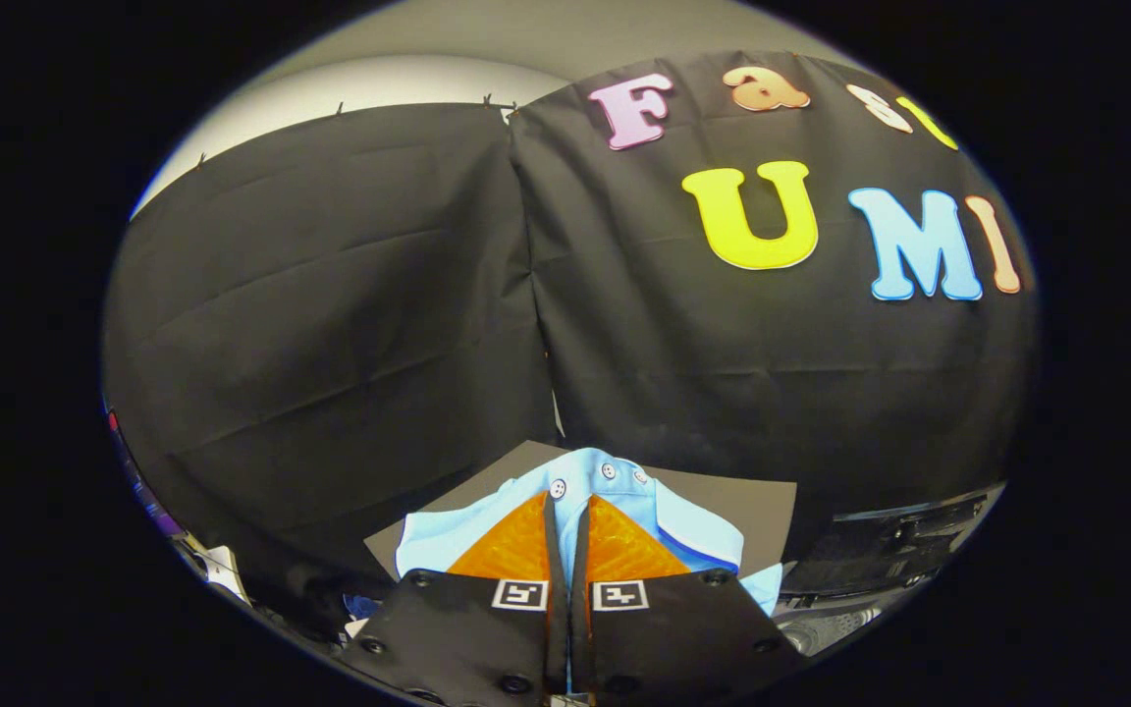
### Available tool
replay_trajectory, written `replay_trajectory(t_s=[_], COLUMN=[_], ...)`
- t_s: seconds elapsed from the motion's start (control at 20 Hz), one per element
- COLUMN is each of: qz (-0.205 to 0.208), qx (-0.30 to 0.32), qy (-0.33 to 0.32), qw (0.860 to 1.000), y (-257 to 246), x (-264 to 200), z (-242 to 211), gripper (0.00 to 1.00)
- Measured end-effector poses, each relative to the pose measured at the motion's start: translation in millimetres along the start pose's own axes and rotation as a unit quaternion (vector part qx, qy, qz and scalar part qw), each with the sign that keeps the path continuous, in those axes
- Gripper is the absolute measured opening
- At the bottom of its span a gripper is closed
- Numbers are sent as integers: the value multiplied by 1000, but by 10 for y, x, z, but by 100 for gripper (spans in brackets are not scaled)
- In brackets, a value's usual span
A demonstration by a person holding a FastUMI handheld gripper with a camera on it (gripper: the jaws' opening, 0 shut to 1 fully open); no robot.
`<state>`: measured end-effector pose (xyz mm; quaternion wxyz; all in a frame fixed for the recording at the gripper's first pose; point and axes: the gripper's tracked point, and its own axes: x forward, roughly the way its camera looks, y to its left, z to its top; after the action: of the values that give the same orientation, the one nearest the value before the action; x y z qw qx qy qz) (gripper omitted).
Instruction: Put the clothes into the washing machine and then close the washing machine lid.
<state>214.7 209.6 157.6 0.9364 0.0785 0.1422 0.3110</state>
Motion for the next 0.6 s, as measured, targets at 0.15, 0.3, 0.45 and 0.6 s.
replay_trajectory(t_s=[0.15,0.3,0.45,0.6], qz=[-16,-38,-65,-89], qx=[16,34,45,46], qy=[-18,-28,-40,-50], qw=[1000,998,996,994], y=[-306,-673,-1013,-1294], x=[-233,-471,-735,-992], z=[137,177,230,246], gripper=[2,3,3,3])
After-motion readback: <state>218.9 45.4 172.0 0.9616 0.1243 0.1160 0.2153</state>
